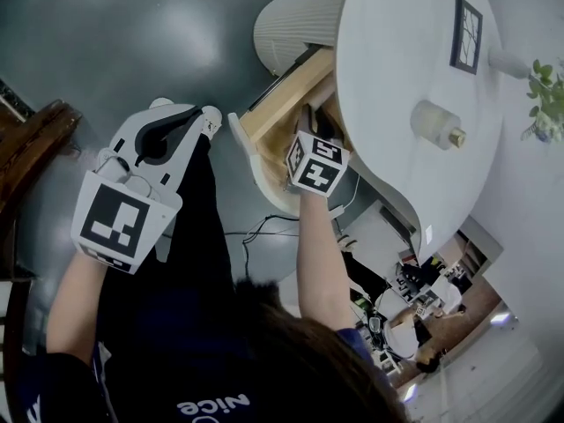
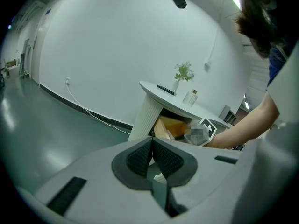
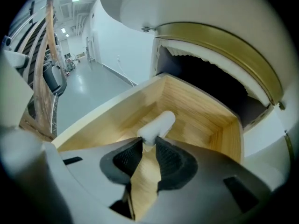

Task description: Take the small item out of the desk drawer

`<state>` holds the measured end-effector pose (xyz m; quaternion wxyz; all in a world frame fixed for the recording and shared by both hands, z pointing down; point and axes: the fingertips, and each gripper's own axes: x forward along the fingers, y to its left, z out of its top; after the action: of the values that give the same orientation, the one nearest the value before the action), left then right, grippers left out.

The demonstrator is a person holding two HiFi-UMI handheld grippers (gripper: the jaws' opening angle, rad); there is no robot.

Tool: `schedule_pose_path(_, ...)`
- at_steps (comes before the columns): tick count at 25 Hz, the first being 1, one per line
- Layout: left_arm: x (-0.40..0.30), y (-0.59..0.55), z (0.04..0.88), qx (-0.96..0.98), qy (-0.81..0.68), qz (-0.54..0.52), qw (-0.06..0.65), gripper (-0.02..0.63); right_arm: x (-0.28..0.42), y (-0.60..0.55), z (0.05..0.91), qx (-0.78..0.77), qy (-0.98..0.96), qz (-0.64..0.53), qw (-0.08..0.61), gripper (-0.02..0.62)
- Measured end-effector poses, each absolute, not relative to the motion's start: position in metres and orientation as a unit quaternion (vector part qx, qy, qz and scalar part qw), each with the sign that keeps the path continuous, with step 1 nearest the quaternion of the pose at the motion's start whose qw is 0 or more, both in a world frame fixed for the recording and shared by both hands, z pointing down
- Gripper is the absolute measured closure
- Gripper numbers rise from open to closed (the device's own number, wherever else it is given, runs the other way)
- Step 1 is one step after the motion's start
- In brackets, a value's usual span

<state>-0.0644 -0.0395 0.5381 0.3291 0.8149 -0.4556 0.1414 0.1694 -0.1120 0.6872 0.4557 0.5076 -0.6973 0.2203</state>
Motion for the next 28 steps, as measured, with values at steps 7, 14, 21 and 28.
schedule_pose_path(7, -0.06, -0.043, 0.519, 0.821, -0.45, 0.143, 0.32, 0.601, 0.158, -0.101, 0.669, 0.477, -0.708, 0.244, 0.46, 0.497)
schedule_pose_path(14, -0.057, -0.052, 0.5, 0.833, -0.44, 0.144, 0.303, 0.601, 0.144, -0.093, 0.658, 0.432, -0.717, 0.268, 0.477, 0.497)
schedule_pose_path(21, -0.049, -0.066, 0.48, 0.841, -0.434, 0.134, 0.293, 0.601, 0.145, -0.085, 0.64, 0.418, -0.712, 0.281, 0.489, 0.497)
schedule_pose_path(28, -0.043, -0.074, 0.465, 0.848, -0.426, 0.132, 0.285, 0.601, 0.143, -0.082, 0.622, 0.422, -0.713, 0.284, 0.483, 0.497)
